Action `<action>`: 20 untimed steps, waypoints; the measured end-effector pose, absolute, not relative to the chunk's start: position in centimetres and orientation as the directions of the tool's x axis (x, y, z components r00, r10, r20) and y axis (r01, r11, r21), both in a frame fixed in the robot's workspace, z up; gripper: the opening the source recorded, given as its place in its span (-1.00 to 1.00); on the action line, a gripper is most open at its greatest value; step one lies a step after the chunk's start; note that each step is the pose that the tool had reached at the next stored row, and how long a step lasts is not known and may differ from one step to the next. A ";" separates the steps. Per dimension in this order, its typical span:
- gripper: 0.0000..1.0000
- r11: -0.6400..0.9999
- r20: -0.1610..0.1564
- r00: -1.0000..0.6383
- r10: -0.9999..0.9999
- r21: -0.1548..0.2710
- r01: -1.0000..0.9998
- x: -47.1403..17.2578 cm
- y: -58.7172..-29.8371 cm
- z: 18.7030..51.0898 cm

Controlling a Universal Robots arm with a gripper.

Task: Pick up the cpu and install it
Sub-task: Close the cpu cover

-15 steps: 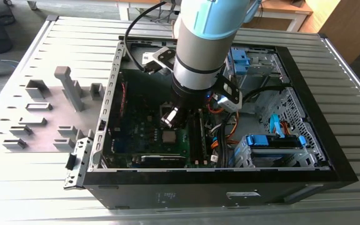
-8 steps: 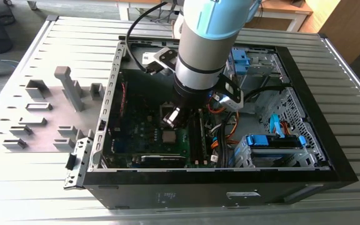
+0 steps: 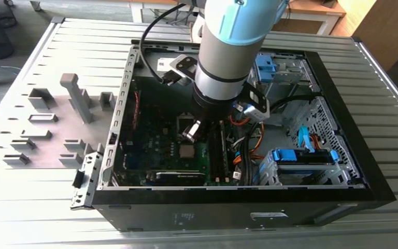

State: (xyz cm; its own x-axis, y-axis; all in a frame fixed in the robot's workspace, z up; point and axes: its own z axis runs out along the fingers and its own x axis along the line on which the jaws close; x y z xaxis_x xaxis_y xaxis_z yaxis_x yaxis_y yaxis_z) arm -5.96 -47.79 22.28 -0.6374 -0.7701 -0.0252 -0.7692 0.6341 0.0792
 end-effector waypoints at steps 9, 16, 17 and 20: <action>-0.79 0.623 -0.027 -0.626 -0.779 0.080 -0.778 -5.2 -47.3 22.1; -0.79 0.621 -0.031 -0.625 -0.780 0.084 -0.779 -4.9 -46.3 21.8; -0.79 0.621 -0.031 -0.625 -0.780 0.084 -0.779 -4.9 -46.1 21.8; -0.79 0.621 -0.032 -0.625 -0.780 0.085 -0.779 -4.9 -45.8 21.7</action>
State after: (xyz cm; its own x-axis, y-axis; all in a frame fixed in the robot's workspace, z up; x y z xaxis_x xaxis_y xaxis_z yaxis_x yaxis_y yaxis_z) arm -4.91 -45.78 21.66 -0.6253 -0.7797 -0.0323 -0.7790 0.6212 0.0849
